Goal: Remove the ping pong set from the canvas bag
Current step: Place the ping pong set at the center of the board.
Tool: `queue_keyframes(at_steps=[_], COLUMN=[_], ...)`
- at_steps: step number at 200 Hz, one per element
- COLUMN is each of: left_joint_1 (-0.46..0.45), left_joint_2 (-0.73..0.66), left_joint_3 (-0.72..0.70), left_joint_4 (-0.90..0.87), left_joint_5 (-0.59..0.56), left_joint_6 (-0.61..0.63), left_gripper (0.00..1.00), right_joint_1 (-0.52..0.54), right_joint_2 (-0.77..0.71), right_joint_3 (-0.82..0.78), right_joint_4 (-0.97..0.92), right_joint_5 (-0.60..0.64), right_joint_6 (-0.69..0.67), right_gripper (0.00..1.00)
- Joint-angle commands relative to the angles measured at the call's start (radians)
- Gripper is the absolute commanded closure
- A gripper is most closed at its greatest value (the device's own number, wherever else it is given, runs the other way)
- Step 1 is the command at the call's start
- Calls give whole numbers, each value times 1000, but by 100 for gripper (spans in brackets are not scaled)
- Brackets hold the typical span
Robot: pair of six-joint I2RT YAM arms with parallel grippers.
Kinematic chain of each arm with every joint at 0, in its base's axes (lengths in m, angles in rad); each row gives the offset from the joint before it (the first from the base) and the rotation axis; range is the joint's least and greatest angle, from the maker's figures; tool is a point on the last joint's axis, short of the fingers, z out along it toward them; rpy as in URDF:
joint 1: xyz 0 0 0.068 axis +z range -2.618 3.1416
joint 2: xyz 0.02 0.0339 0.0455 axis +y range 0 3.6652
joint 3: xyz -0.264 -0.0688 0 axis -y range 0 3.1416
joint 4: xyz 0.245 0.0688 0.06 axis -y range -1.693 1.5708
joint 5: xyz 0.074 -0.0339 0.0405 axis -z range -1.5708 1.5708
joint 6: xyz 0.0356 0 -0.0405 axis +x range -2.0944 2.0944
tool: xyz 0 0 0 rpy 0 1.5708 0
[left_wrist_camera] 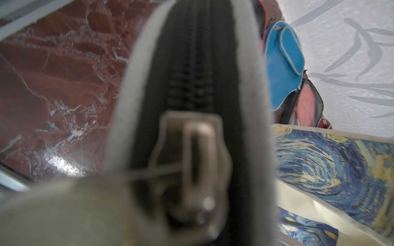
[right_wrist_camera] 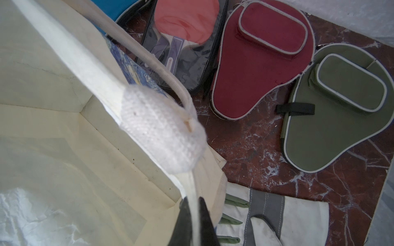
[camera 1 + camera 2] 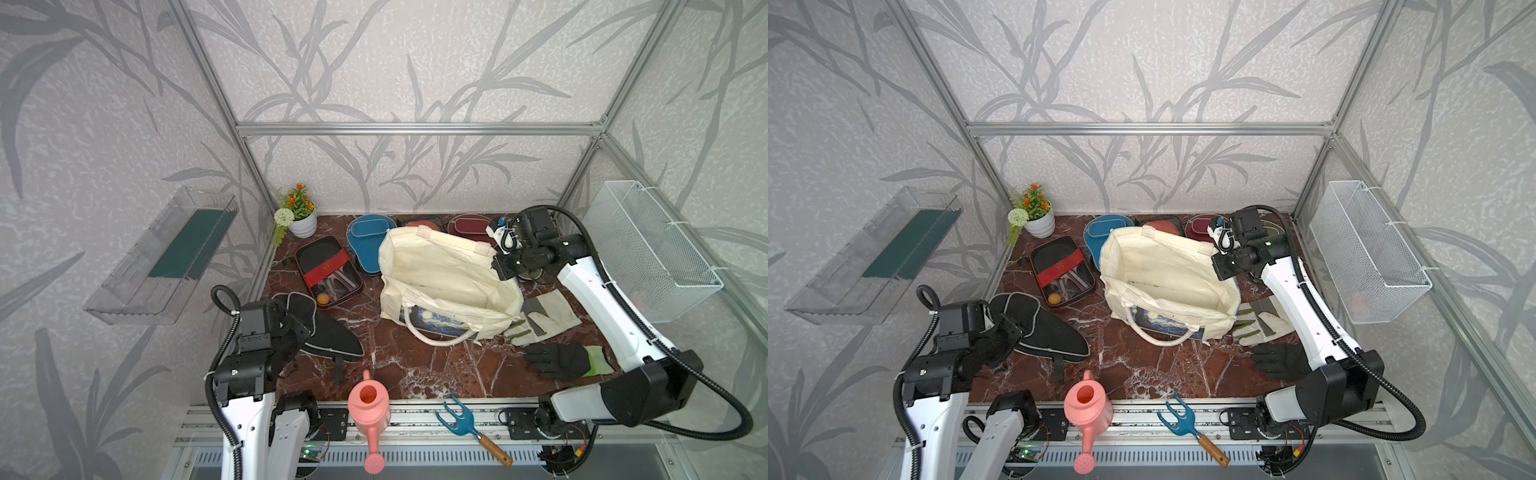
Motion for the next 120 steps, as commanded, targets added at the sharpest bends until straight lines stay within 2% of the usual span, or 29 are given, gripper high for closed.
queue_keyframes(at_steps=[1, 43, 67, 78, 103, 120], left_joint_1=[-1, -1, 1, 3, 9, 13], left_joint_2=[-11, -59, -81, -73, -44, -22], left_joint_3=[-30, -158, -209, -221, -224, -211], left_joint_4=[77, 56, 36, 24, 16, 15], left_joint_5=[-16, -60, -74, -70, -58, -66], left_joint_6=[-104, -253, -291, -294, -283, -255], left_gripper=[100, 100, 100, 90, 58, 44], right_joint_1=[-3, -3, -3, -3, -4, -5], right_joint_2=[2, 8, 13, 16, 19, 18], right_joint_3=[-17, -19, -18, -19, -15, -16], right_joint_4=[9, 10, 9, 9, 10, 9], right_joint_5=[-28, -29, -34, -34, -39, -40], right_joint_6=[-8, -10, -10, -12, -12, -11], right_gripper=[100, 100, 100, 100, 100, 100])
